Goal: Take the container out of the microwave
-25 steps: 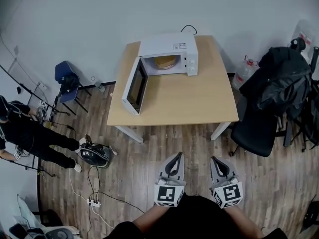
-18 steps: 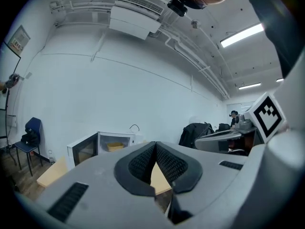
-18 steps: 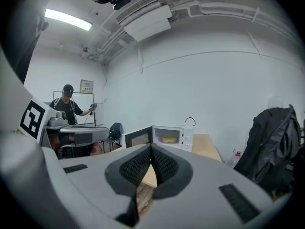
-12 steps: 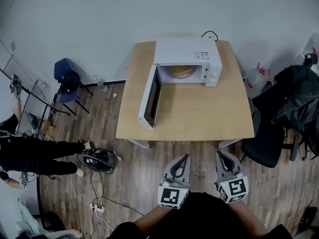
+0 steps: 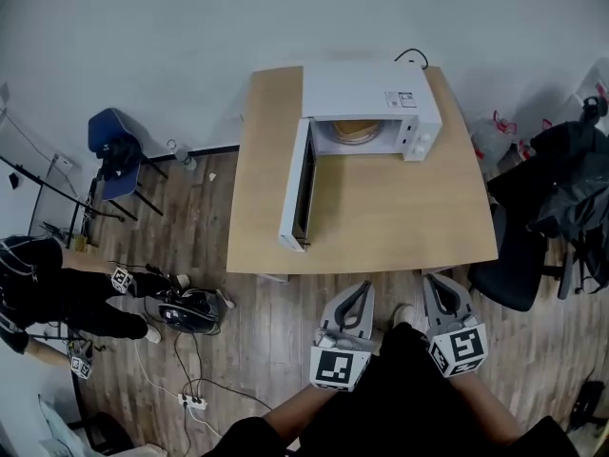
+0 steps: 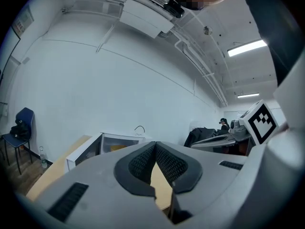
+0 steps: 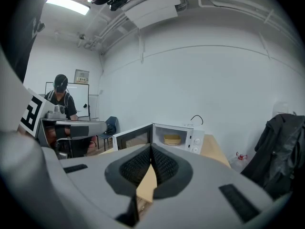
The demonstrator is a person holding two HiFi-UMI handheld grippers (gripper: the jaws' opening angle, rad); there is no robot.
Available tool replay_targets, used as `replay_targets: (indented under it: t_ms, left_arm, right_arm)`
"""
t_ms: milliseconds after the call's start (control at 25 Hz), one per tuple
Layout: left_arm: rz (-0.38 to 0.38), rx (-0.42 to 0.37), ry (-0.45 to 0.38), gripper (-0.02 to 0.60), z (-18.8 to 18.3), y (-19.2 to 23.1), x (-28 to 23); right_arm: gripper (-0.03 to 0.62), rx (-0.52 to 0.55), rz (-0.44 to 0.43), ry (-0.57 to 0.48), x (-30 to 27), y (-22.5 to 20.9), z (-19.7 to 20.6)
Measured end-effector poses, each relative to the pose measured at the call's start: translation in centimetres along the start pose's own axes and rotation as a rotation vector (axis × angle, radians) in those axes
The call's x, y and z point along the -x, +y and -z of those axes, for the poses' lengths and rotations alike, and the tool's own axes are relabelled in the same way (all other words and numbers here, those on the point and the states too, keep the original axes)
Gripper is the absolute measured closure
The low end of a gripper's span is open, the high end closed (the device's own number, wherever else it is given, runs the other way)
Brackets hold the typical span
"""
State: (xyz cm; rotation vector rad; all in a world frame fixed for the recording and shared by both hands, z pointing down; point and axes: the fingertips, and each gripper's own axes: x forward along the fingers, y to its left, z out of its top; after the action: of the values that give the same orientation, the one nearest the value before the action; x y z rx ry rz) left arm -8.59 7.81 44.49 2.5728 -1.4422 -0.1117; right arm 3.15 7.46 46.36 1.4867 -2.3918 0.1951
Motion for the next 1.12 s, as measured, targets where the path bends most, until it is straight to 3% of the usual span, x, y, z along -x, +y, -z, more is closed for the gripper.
replay_targets:
  t_ms: [120,480,640,840,1120]
  left_arm:
    - [-0.023,0.028,0.008,0.569,0.6,1.1,0.1]
    - [-0.051,-0.015,0.077,0.569,2.1,2.8,-2.2]
    - [-0.061,-0.042,0.102,0.569,2.4,4.4,-5.3]
    - [-0.087,-0.012,0.137,0.569,2.2,6.8,-10.4]
    - [-0.093,-0.083,0.191,0.569,3.0,10.3,-18.6]
  right_arm:
    - [0.534,-0.001,-0.002,0.001,-1.3,0.3,0.0]
    - [0.534,-0.034,-0.02,-0.036,-4.4,-1.6,-1.0]
    - [0.534,-0.054,-0.018,-0.055,-7.2,-4.0,-1.8]
    - [0.534,-0.081,-0.044,-0.062,-11.5,-6.4,-2.9]
    - [0.534,-0.116,-0.065,-0.061,-17.4,-10.6,-3.8]
